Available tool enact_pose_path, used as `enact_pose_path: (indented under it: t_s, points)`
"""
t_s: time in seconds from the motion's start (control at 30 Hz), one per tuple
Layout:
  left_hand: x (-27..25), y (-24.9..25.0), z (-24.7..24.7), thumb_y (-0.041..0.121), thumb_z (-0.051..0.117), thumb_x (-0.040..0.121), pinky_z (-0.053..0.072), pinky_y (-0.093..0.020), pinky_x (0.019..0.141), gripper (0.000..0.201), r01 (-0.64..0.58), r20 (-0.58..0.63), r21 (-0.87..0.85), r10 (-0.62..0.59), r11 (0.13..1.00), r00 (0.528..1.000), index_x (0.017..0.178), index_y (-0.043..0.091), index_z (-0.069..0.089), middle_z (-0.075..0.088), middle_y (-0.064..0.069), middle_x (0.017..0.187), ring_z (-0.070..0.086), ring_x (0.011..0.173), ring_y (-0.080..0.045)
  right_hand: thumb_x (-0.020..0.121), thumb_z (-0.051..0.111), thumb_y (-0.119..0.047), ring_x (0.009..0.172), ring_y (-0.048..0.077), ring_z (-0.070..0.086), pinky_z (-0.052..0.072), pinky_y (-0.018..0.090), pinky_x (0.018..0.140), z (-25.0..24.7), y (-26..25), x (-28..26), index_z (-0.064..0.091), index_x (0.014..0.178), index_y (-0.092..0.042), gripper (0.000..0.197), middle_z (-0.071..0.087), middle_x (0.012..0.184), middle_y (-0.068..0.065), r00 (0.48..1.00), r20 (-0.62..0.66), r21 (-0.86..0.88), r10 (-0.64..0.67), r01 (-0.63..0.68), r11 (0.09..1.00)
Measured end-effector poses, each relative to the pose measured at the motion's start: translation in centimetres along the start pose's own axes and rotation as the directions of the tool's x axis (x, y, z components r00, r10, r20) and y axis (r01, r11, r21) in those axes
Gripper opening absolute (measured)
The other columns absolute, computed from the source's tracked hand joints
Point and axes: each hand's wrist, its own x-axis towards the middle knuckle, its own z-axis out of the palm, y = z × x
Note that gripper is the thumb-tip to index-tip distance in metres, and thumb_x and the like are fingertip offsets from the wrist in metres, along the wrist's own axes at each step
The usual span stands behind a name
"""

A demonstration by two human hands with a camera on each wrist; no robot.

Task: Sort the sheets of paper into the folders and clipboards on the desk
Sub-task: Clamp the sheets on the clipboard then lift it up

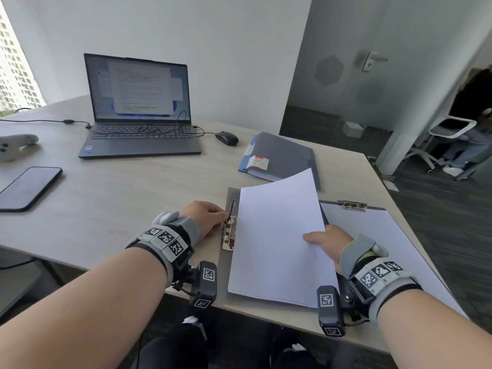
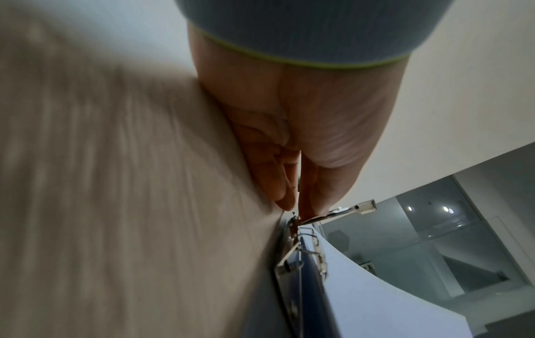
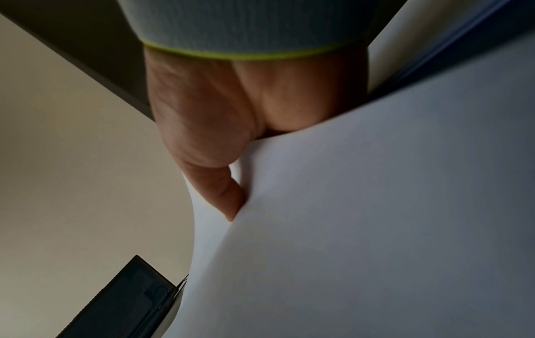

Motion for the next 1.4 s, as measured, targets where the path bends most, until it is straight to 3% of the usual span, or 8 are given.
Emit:
enact_pose_path:
  t_s: [0.1,0.5,0.6,0.7,0.8,0.93,1.2,1.4]
  points:
    - [-0.15,0.11,0.11,0.035,0.068,0.085,0.053,-0.026,0.063,0.016,-0.003,0.0,0.009,0.003,1.0,1.0,0.079,0.023,0.076,0.072,0.006,0.071,0.059,0.056,-0.015,0.086,0.071,-0.015,0.097,0.039,0.067,0.052,0.054,0.093,-0.02,-0.06,-0.2,0.063,0.098,-0.007,0.016,0.069,0.101,0.016,1.0,0.016,-0.014,-0.006,0.006,1.0]
    - [-0.13,0.49,-0.02,0.035,0.067,0.085,0.057,-0.03,0.068,0.015,0.005,-0.009,0.007,-0.005,1.0,1.0,0.079,0.024,0.076,0.072,0.007,0.07,0.06,0.057,-0.015,0.072,0.074,-0.038,0.104,0.035,0.064,0.051,0.05,0.096,0.13,0.05,-0.1,0.055,0.125,-0.008,0.064,0.065,0.116,0.011,1.0,-0.004,0.003,-0.006,0.006,1.0]
    - [-0.09,0.33,-0.14,0.036,0.069,0.084,0.055,-0.028,0.065,0.014,-0.001,-0.006,-0.011,0.0,1.0,1.0,0.078,0.025,0.076,0.072,0.006,0.071,0.059,0.056,-0.013,0.074,0.061,-0.028,0.1,0.032,0.054,0.043,0.041,0.089,0.2,-0.34,-0.31,0.056,0.109,-0.01,0.039,0.056,0.109,0.011,1.0,-0.012,0.082,0.015,-0.014,0.996]
    - [-0.2,0.33,-0.06,0.033,0.071,0.085,0.052,-0.022,0.061,0.013,0.006,0.0,-0.034,-0.006,0.999,1.0,0.079,0.023,0.077,0.072,0.006,0.07,0.058,0.054,-0.011,0.059,0.057,-0.02,0.081,0.029,0.05,0.04,0.041,0.076,-0.08,-0.09,-0.24,0.053,0.083,-0.009,0.027,0.052,0.087,0.014,1.0,-0.004,0.133,0.021,-0.02,0.991]
    - [-0.26,0.38,-0.01,0.031,0.073,0.084,0.052,-0.021,0.059,0.01,0.022,0.003,-0.05,-0.022,0.998,1.0,0.079,0.023,0.077,0.073,0.005,0.071,0.058,0.053,-0.011,0.059,0.059,-0.012,0.075,0.031,0.053,0.043,0.043,0.072,-0.23,0.31,-0.19,0.058,0.09,-0.008,0.031,0.054,0.085,0.018,1.0,0.029,0.16,-0.012,0.007,0.987]
    - [-0.25,0.4,-0.07,0.031,0.072,0.085,0.049,-0.019,0.056,0.011,0.022,0.009,-0.049,-0.022,0.999,1.0,0.082,0.022,0.076,0.072,0.005,0.071,0.057,0.053,-0.011,0.081,0.053,0.008,0.08,0.036,0.061,0.051,0.048,0.077,-0.43,0.2,-0.54,0.057,0.105,0.013,0.025,0.062,0.092,0.024,1.0,0.006,0.126,-0.027,0.026,0.992]
    - [0.11,0.18,0.01,0.032,0.074,0.082,0.052,-0.025,0.062,0.01,0.023,0.005,-0.05,-0.023,0.998,1.0,0.077,0.023,0.077,0.072,0.006,0.068,0.059,0.057,-0.014,0.085,0.05,0.008,0.092,0.043,0.065,0.051,0.058,0.09,-0.51,-0.11,-0.69,0.064,0.103,-0.005,0.026,0.066,0.113,0.031,0.997,0.066,0.096,-0.028,0.022,0.995]
    - [-0.02,0.26,0.05,0.026,0.078,0.078,0.055,-0.025,0.063,0.001,0.037,0.008,-0.066,-0.037,0.997,0.999,0.077,0.026,0.078,0.074,0.004,0.07,0.06,0.057,-0.012,0.079,0.055,0.004,0.095,0.048,0.066,0.05,0.066,0.089,-0.32,0.01,-0.45,0.058,0.11,0.003,0.031,0.066,0.108,0.03,1.0,-0.009,0.08,0.01,-0.01,0.997]
